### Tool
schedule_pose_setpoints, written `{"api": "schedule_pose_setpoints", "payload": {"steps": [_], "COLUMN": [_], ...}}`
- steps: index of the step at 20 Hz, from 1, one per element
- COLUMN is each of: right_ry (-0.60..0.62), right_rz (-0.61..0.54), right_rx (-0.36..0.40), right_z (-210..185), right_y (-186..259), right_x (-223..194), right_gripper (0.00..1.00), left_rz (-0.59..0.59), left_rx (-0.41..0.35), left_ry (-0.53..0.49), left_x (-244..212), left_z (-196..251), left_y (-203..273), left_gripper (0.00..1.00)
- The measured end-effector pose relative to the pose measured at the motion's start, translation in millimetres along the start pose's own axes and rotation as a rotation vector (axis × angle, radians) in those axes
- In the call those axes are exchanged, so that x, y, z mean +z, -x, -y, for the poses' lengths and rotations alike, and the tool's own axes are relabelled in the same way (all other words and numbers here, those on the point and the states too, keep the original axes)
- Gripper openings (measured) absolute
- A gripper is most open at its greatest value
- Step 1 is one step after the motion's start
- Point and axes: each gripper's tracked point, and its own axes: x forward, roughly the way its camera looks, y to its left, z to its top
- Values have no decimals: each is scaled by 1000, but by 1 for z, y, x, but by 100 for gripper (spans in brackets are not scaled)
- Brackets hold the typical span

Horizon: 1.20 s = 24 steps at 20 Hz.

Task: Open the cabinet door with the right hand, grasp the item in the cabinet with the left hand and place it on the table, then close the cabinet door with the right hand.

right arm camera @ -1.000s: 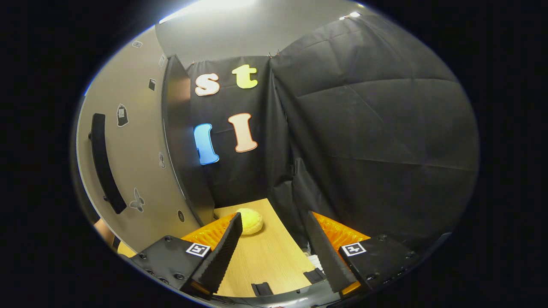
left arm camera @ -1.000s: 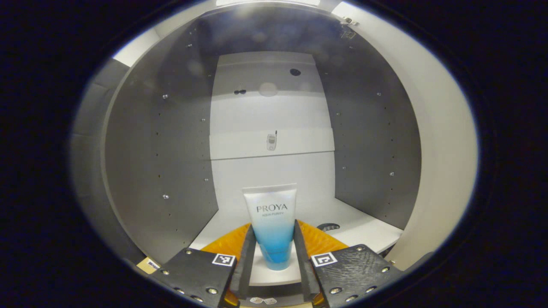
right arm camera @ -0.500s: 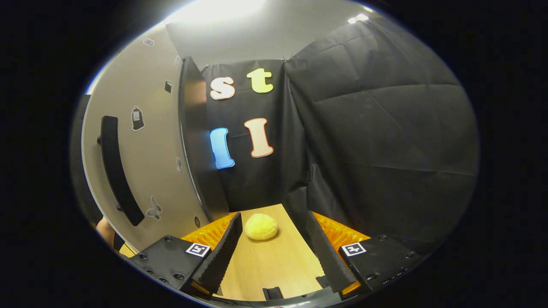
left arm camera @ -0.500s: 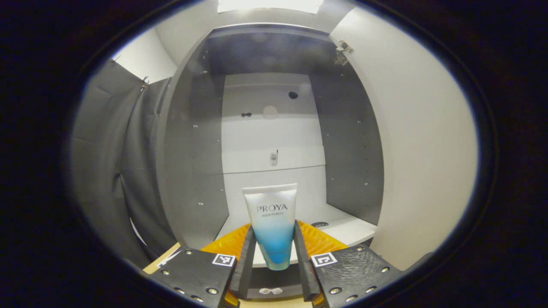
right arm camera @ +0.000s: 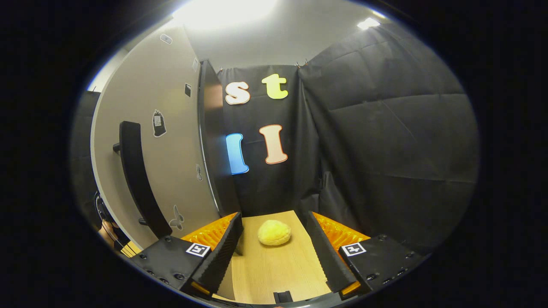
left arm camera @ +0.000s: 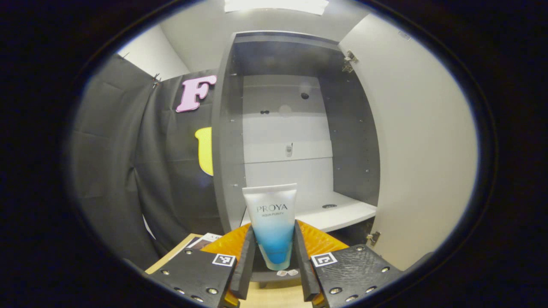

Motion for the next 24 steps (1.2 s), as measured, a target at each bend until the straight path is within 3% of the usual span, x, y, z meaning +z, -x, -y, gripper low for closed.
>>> {"api": "schedule_pose_setpoints", "payload": {"steps": [6, 10, 13, 24], "right_ry": [11, 9, 24, 18], "right_rz": [-7, -25, -31, -28], "right_rx": [6, 6, -2, 20], "right_z": [-5, -4, 0, 19], "right_y": [2, -1, -4, -22], "right_x": [1, -3, -5, -2], "right_gripper": [95, 92, 95, 92], "left_rz": [-75, -94, -99, -164], "left_rx": [13, 14, 21, 107], "left_ry": [48, 80, 75, 56], "left_x": [-63, -98, -121, -215], "left_z": [-12, -10, -8, -2], "left_y": [38, 61, 76, 127], "left_gripper": [48, 51, 48, 49]}}
